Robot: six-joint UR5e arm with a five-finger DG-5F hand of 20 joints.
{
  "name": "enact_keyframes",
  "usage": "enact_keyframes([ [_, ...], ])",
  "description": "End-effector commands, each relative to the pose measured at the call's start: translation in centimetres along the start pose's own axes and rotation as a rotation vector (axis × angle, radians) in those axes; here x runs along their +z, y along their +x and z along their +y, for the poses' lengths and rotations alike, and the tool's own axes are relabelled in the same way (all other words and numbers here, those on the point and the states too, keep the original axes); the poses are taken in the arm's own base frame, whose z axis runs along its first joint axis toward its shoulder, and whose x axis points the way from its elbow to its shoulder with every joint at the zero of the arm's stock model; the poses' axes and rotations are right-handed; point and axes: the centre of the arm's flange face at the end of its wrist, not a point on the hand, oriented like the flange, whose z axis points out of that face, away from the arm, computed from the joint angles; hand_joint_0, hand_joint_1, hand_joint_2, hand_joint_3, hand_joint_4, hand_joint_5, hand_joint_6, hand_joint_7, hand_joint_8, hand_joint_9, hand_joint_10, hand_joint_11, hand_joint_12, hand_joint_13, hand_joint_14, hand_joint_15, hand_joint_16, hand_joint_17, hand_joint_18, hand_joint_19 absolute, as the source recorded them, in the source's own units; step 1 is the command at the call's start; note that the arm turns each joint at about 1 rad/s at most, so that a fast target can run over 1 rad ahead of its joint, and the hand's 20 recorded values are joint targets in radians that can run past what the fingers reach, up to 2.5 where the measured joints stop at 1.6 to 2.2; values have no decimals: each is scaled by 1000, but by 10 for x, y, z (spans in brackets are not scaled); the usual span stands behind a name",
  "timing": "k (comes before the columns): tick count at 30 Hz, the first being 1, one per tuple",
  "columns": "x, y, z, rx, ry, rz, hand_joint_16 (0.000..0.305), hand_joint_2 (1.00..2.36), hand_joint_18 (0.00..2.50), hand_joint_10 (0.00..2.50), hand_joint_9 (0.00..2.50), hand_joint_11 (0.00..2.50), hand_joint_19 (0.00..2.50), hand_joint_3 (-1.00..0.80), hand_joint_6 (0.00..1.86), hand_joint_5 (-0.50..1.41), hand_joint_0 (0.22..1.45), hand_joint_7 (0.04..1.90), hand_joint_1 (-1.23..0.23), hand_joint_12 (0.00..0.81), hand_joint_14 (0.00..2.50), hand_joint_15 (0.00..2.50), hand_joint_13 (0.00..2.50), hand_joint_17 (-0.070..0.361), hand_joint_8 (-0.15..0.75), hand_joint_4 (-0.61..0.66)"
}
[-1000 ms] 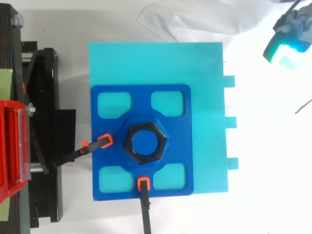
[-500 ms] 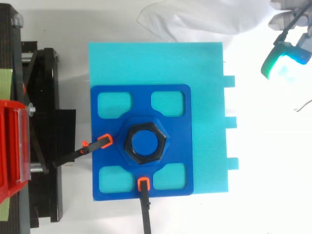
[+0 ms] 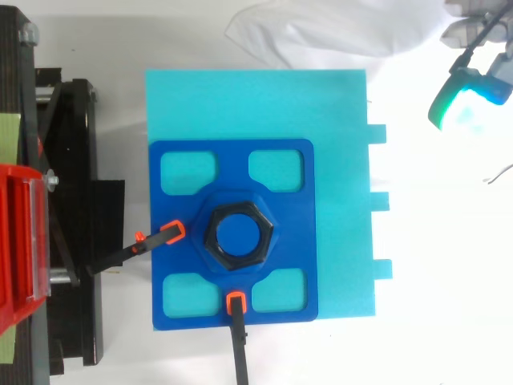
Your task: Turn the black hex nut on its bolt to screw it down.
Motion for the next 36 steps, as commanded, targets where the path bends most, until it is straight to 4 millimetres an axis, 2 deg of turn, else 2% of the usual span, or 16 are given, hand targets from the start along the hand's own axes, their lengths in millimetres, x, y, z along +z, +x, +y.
enact_keyframes([
  [1,0,0,0,-1,0,1,65,1000,0,1,38,0,405,-500,501,-281,423,621,-306,404,0,10,0,146,293,239],
  [4,0,0,0,-1,0,1,65,1000,0,0,170,0,351,-500,501,-263,426,595,-344,396,0,0,0,147,292,230],
  [8,0,0,0,1,0,-1,59,1000,0,0,95,0,363,-500,501,-276,430,615,-327,358,0,0,0,132,247,173],
  [23,0,0,0,1,0,1,62,1000,0,0,155,0,316,-500,501,-268,443,609,-343,372,0,0,0,139,270,183],
  [36,0,0,0,1,0,1,61,1000,0,0,55,17,373,-500,501,-275,450,643,-287,367,0,11,0,137,255,169],
])
